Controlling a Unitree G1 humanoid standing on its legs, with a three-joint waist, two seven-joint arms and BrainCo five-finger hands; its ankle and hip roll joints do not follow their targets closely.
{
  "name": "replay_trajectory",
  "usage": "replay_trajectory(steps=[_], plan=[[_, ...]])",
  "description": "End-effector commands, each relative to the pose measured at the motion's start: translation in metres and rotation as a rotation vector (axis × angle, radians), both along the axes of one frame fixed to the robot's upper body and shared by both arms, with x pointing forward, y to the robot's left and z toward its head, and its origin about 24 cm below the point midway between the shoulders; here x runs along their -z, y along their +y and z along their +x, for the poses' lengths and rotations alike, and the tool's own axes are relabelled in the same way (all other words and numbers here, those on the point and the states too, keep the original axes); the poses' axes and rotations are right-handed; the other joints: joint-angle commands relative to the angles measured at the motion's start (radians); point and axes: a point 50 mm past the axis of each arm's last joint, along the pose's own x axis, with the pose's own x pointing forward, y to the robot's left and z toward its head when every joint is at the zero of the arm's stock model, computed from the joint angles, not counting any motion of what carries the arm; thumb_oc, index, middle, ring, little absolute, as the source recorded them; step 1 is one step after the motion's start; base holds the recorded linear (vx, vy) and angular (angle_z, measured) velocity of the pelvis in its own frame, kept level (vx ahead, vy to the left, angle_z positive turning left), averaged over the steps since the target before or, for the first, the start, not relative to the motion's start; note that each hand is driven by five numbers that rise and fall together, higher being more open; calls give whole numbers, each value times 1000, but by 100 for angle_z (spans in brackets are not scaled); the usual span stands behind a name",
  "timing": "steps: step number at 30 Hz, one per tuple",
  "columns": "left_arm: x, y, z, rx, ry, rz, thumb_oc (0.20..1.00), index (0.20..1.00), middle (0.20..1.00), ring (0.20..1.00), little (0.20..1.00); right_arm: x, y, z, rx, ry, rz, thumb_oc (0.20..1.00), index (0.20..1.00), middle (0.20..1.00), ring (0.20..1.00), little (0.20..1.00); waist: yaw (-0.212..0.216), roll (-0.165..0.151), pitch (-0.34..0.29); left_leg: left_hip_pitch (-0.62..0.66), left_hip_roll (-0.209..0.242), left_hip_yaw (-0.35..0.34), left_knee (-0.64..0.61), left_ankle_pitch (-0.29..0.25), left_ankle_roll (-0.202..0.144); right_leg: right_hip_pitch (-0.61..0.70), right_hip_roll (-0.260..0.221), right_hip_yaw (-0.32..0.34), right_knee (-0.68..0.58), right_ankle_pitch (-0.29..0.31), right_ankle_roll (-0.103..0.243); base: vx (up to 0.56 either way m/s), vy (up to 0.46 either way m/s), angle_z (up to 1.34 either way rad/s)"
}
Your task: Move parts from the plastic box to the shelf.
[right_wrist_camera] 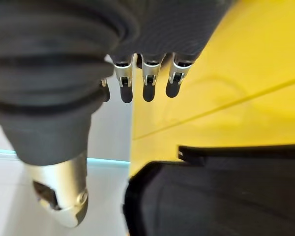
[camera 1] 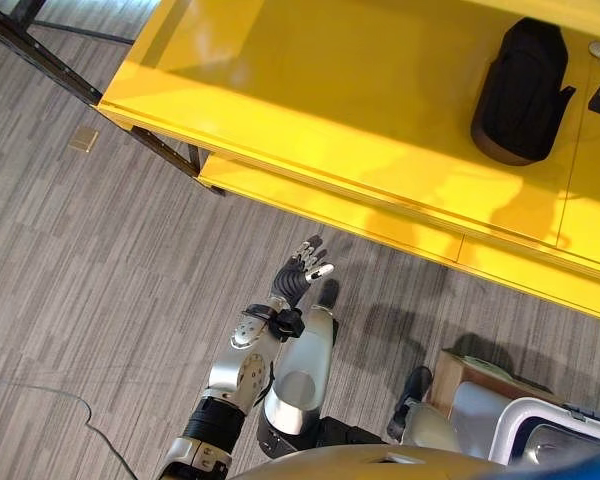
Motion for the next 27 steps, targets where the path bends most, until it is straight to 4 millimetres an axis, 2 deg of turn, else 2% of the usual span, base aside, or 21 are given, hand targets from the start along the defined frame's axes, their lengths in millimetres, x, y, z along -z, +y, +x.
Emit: replay_trajectory(steps=[1, 5, 9, 10, 12, 14, 15, 16, 18, 19, 20, 21, 22, 23, 24, 25, 26, 27], plan=[[-11, 8, -4, -48, -76, -41, 1000, 1000, 1000, 1000, 1000, -64, 17, -2, -23, -166, -213, 1000, 1000, 1000, 1000, 1000, -10, 4, -3, -5, 175, -51, 32, -4, -137, 129, -18, 24, -80, 142, -124, -12, -14, -6], [-13, 5, -2, -52, -89, -58, 1000, 1000, 1000, 1000, 1000, -52, 33, 9, -59, -156, -195, 1000, 1000, 1000, 1000, 1000, -29, 2, -18, 46, 186, -38, 1, 4, -120, 145, -3, 25, -88, 136, -118, -14, -21, -4], [-13, 2, -2, -56, -98, -81, 1000, 1000, 1000, 1000, 1000, -31, 77, 30, -208, -185, -164, 1000, 1000, 1000, 1000, 1000, -62, -5, -45, 90, 194, -24, -41, 25, -96, 136, 11, 27, -92, 137, -113, -27, -2, -9], [-12, 3, -3, -59, -93, -76, 1000, 1000, 1000, 1000, 1000, -27, 79, 31, -210, -179, -160, 1000, 1000, 1000, 1000, 1000, -63, -11, -49, 96, 194, -22, -50, 29, -96, 137, 10, 27, -92, 137, -114, -2, -18, -13], [-15, 6, -2, -80, -115, -91, 1000, 1000, 1000, 1000, 1000, -3, 142, 41, -432, -245, -110, 1000, 1000, 1000, 1000, 1000, -105, -37, -76, 140, 203, -6, -107, 38, -79, 126, 22, 36, -94, 136, -112, 2, -41, -12], [-21, 13, 0, -112, -148, -95, 1000, 1000, 1000, 1000, 1000, 8, 188, 33, -621, -322, -70, 1000, 1000, 1000, 1000, 1000, -143, -59, -92, 172, 210, 8, -156, 43, -66, 113, 30, 48, -93, 141, -109, -23, -32, -16], [-19, 14, -1, -115, -141, -91, 1000, 1000, 1000, 1000, 1000, 13, 191, 32, -622, -313, -65, 1000, 1000, 1000, 1000, 1000, -144, -64, -99, 182, 209, 13, -167, 42, -67, 117, 29, 48, -94, 136, -109, -26, -28, -26], [-25, 24, 0, -144, -183, -73, 1000, 1000, 1000, 1000, 1000, 30, 223, 15, -799, -363, -49, 1000, 1000, 1000, 1000, 1000, -190, -89, -117, 209, 209, 29, -212, 51, -65, 98, 31, 63, -93, 142, -104, -14, -27, -18], [-27, 32, -3, -165, -203, -54, 1000, 1000, 1000, 1000, 1000, 60, 249, -15, -960, -389, -22, 1000, 1000, 1000, 1000, 1000, -240, -108, -141, 247, 210, 52, -265, 62, -61, 85, 29, 75, -93, 143, -99, -14, -12, -4], [-22, 34, -7, -174, -187, -47, 1000, 1000, 1000, 1000, 1000, 76, 254, -26, -1011, -369, 18, 1000, 1000, 1000, 1000, 1000, -256, -111, -166, 264, 207, 57, -292, 70, -58, 81, 28, 77, -93, 142, -97, 60, -6, -5], [-22, 34, -8, -174, -185, -48, 1000, 1000, 1000, 1000, 1000, 77, 254, -26, -1011, -366, 19, 1000, 1000, 1000, 1000, 1000, -257, -112, -169, 268, 207, 58, -297, 66, -59, 83, 27, 76, -94, 138, -97, 31, -15, -14], [-24, 35, -8, -172, -200, -39, 1000, 1000, 1000, 1000, 1000, 104, 261, -43, -1069, -352, 90, 1000, 1000, 1000, 1000, 1000, -274, -110, -191, 290, 206, 66, -327, 74, -48, 73, 29, 74, -92, 143, -95, 26, -31, -27], [-20, 34, -11, -163, -192, -28, 1000, 1000, 1000, 1000, 1000, 120, 265, -53, -1088, -338, 141, 1000, 1000, 1000, 1000, 1000, -278, -109, -217, 314, 204, 79, -360, 80, -45, 74, 25, 70, -93, 140, -94, 7, -28, -25], [-20, 34, -12, -163, -191, -28, 1000, 1000, 1000, 1000, 1000, 120, 265, -53, -1088, -337, 141, 1000, 1000, 1000, 1000, 1000, -277, -109, -218, 316, 203, 80, -363, 81, -45, 74, 25, 71, -93, 140, -94, 30, -34, -31], [-20, 31, -12, -157, -189, -33, 1000, 1000, 1000, 1000, 1000, 138, 270, -72, -1120, -343, 178, 1000, 1000, 1000, 1000, 1000, -290, -104, -242, 344, 203, 91, -391, 83, -36, 69, 22, 71, -93, 140, -94, -3, -25, -28], [-22, 31, -10, -164, -198, -28, 1000, 1000, 1000, 1000, 1000, 135, 269, -82, -1124, -383, 145, 1000, 1000, 1000, 1000, 1000, -304, -101, -248, 353, 204, 97, -397, 83, -33, 62, 22, 76, -92, 143, -93, -2, -25, -25], [-21, 31, -11, -165, -193, -29, 1000, 1000, 1000, 1000, 1000, 136, 269, -84, -1124, -378, 146, 1000, 1000, 1000, 1000, 1000, -303, -100, -253, 355, 204, 99, -401, 85, -33, 61, 22, 78, -92, 143, -93, -16, -33, -13], [-19, 29, -10, -165, -181, -43, 1000, 1000, 1000, 1000, 1000, 143, 277, -108, -1201, -412, 220, 1000, 1000, 1000, 1000, 1000, -324, -95, -271, 372, 208, 104, -408, 81, -32, 54, 24, 82, -88, 148, -94, -6, -47, -4]])
